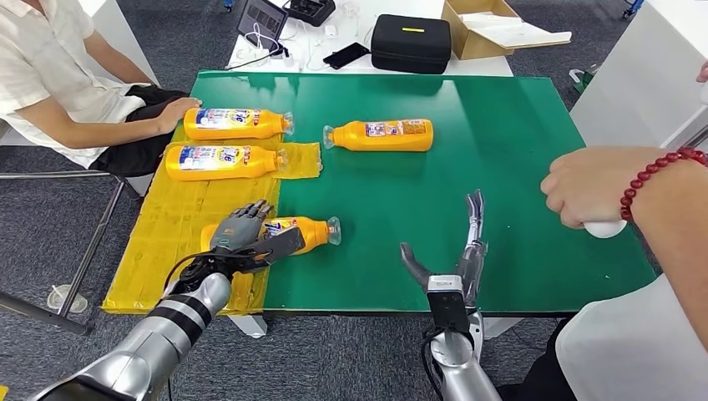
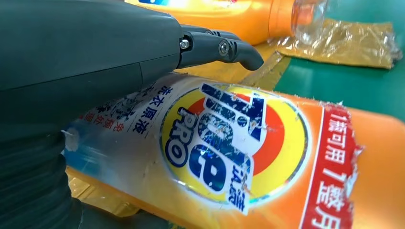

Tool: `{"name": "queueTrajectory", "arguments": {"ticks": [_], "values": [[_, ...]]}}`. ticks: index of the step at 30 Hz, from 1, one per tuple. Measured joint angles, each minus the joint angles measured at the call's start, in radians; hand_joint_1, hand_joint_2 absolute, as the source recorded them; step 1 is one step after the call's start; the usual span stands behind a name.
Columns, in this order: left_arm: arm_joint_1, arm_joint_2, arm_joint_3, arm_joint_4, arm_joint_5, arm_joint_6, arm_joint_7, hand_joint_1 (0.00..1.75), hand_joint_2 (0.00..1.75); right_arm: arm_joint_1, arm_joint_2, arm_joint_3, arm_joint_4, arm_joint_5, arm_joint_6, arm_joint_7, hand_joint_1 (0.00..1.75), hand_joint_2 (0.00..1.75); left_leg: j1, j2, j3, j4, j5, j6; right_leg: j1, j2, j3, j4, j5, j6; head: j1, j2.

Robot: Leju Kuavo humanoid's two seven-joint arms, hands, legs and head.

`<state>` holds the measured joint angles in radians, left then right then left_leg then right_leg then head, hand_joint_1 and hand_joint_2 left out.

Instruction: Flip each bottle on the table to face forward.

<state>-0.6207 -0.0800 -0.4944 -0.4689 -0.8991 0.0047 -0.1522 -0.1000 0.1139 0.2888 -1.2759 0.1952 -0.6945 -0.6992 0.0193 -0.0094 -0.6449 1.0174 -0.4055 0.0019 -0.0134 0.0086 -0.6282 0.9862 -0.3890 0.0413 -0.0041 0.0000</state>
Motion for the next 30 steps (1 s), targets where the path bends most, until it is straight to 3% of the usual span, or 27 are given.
{"name": "queueTrajectory", "arguments": {"ticks": [9, 16, 20, 30], "values": [[-0.022, 0.001, -0.001, 0.019, 0.016, -0.041, -0.011, 0.00, 1.75, -0.007, -0.004, 0.000, 0.022, -0.020, 0.007, 0.000, 0.00, 1.75, 0.000, 0.000, 0.001, 0.000, 0.000, 0.000, 0.000, 0.000, 0.001, 0.000, 0.000, 0.000, 0.000, 0.000], [0.012, -0.005, 0.000, -0.014, 0.075, 0.062, -0.108, 0.00, 1.75, -0.008, -0.006, -0.001, 0.027, -0.025, 0.005, 0.000, 0.00, 1.75, 0.000, 0.000, 0.000, 0.000, 0.000, 0.000, 0.000, 0.000, 0.000, 0.000, 0.000, 0.000, 0.000, 0.000], [0.065, -0.010, -0.002, -0.103, 0.085, 0.104, -0.153, 0.00, 1.75, -0.003, -0.007, -0.003, 0.027, -0.027, 0.005, 0.000, 0.00, 1.75, -0.001, 0.000, -0.001, 0.000, 0.000, 0.000, 0.000, 0.000, 0.000, 0.000, 0.000, 0.000, 0.000, 0.000], [0.165, -0.004, -0.085, -0.350, 0.057, 0.112, -0.158, 0.00, 1.75, 0.012, -0.012, -0.015, 0.027, -0.028, 0.004, 0.000, 0.00, 1.75, -0.001, 0.000, -0.002, 0.000, 0.000, 0.000, 0.000, 0.000, -0.001, 0.000, 0.000, 0.000, 0.000, 0.000]]}}
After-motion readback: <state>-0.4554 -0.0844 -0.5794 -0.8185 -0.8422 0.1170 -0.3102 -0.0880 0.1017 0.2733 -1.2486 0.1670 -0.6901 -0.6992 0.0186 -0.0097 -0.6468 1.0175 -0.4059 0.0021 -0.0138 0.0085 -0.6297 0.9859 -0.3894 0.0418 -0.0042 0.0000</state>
